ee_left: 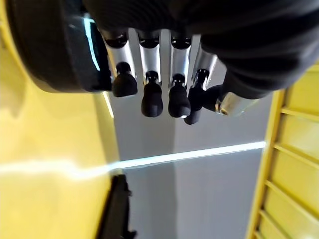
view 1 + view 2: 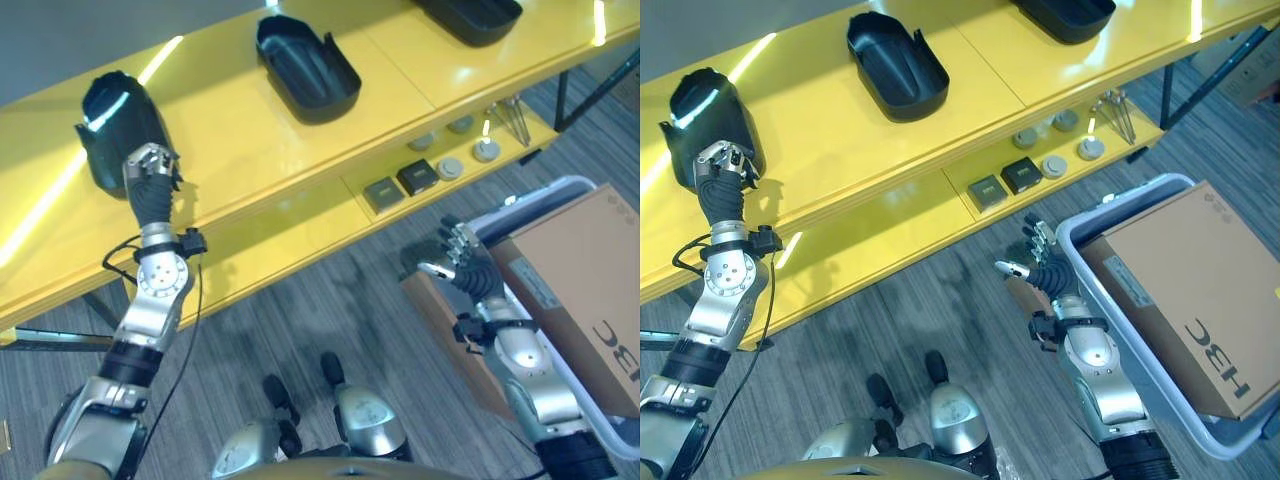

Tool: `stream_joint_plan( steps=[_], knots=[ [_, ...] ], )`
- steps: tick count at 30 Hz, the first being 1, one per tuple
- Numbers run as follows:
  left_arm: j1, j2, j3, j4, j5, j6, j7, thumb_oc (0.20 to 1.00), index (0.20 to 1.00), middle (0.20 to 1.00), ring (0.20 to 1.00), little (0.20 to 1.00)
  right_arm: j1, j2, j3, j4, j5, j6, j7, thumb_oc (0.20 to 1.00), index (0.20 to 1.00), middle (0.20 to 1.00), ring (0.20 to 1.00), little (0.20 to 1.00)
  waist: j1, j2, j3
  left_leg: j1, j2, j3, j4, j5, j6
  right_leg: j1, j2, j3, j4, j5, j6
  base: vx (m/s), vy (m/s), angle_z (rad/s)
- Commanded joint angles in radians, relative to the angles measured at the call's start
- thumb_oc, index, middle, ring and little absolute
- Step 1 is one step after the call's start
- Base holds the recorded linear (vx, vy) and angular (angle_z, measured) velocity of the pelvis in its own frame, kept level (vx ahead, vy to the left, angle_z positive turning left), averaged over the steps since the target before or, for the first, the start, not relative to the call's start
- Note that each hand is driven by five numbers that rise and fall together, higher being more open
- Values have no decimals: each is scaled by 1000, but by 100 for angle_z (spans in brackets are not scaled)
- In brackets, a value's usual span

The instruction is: Move parts from the plastic box to the shelf.

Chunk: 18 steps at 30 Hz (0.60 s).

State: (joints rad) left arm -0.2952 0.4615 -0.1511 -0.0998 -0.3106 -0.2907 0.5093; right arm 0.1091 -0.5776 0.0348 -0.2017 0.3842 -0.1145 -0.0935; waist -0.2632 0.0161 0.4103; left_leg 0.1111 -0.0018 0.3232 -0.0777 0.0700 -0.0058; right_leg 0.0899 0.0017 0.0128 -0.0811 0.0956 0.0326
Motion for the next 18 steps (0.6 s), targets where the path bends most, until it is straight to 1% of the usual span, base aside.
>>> stream_joint_plan(
  steps=[1, 3, 5, 6, 7, 8, 10, 12, 13, 15, 16, 18],
  knots=[
    [40, 29, 35, -22, -10, -18, -142, 200, 200, 200, 200, 200, 51, 1, -49, -85, -28, -42, -16, 1000, 1000, 1000, 1000, 1000, 36, -5, -147, -60, 96, -49, 117, -52, -49, -88, -62, 5, 95, -58, 96, -7, -9, 11],
    [131, 21, 57, -149, -59, 0, -197, 200, 200, 200, 200, 200, 74, 12, -67, -106, -26, -40, -34, 1000, 1000, 1000, 1000, 1000, 55, -3, -167, -42, 90, -63, 101, -54, -49, -64, -60, -3, 70, -56, 95, -29, -1, 9],
    [183, 20, 77, -205, -86, 0, -202, 200, 200, 200, 200, 200, 76, 14, -76, -110, -13, -46, -51, 1000, 1000, 1000, 1000, 1000, 76, -2, -185, -32, 88, -75, 85, -54, -50, -51, -60, -13, 55, -54, 96, -80, 5, 11],
    [198, 21, 86, -216, -113, 5, -213, 382, 382, 382, 382, 382, 75, 14, -78, -110, -10, -48, -55, 1000, 1000, 1000, 1000, 1000, 82, -3, -191, -28, 86, -79, 80, -54, -50, -46, -60, -18, 49, -53, 97, -109, 11, 14],
    [222, 21, 101, -227, -140, 12, -222, 784, 784, 784, 784, 784, 69, 13, -77, -108, -11, -53, -62, 1000, 1000, 1000, 1000, 1000, 96, -2, -200, -25, 84, -88, 71, -53, -52, -40, -60, -26, 41, -52, 97, -97, 16, 12],
    [235, 21, 109, -230, -141, 14, -224, 1000, 1000, 1000, 1000, 1000, 67, 12, -76, -107, -10, -54, -66, 1000, 1000, 1000, 1000, 1000, 101, -2, -204, -23, 83, -91, 68, -52, -53, -38, -61, -30, 38, -51, 98, -111, 21, 18],
    [277, 21, 133, -242, -184, 37, -248, 1000, 1000, 1000, 1000, 1000, 59, 8, -76, -109, 1, -52, -74, 1000, 1000, 1000, 1000, 1000, 120, -4, -215, -17, 81, -101, 60, -50, -54, -27, -63, -44, 28, -48, 97, -112, 21, 23],
    [344, 18, 176, -256, -217, 67, -269, 1000, 1000, 1000, 1000, 1000, 49, 3, -77, -106, 9, -37, -79, 1000, 1000, 1000, 1000, 1000, 147, -8, -228, -14, 77, -117, 53, -49, -57, -15, -66, -63, 16, -43, 99, -112, 22, 15],
    [365, 16, 186, -251, -275, 61, -285, 1000, 1000, 1000, 1000, 1000, 47, 0, -75, -104, 13, -31, -77, 1000, 1000, 1000, 1000, 1000, 159, -10, -233, -12, 75, -125, 49, -49, -57, -10, -68, -73, 12, -40, 99, -88, 20, 16],
    [404, 4, 209, -251, -335, 63, -296, 1000, 1000, 1000, 1000, 1000, 47, -2, -71, -99, 18, -24, -77, 1000, 1000, 1000, 1000, 1000, 174, -13, -240, -8, 72, -136, 45, -49, -56, -2, -71, -85, 7, -38, 99, -63, 18, 28],
    [433, -13, 222, -247, -399, 87, -297, 1000, 1000, 1000, 1000, 1000, 50, -1, -68, -92, 22, -21, -73, 1000, 1000, 1000, 1000, 1000, 188, -17, -245, -7, 69, -146, 41, -48, -54, 2, -73, -93, 5, -36, 99, -52, 21, 31],
    [458, -24, 238, -232, -441, 86, -283, 1000, 1000, 1000, 1000, 1000, 51, -1, -57, -68, 14, -14, -49, 1000, 1000, 1000, 1000, 1000, 203, -22, -254, -8, 62, -163, 34, -47, -53, 6, -76, -102, 2, -33, 103, -45, 16, 23]
  ],
)
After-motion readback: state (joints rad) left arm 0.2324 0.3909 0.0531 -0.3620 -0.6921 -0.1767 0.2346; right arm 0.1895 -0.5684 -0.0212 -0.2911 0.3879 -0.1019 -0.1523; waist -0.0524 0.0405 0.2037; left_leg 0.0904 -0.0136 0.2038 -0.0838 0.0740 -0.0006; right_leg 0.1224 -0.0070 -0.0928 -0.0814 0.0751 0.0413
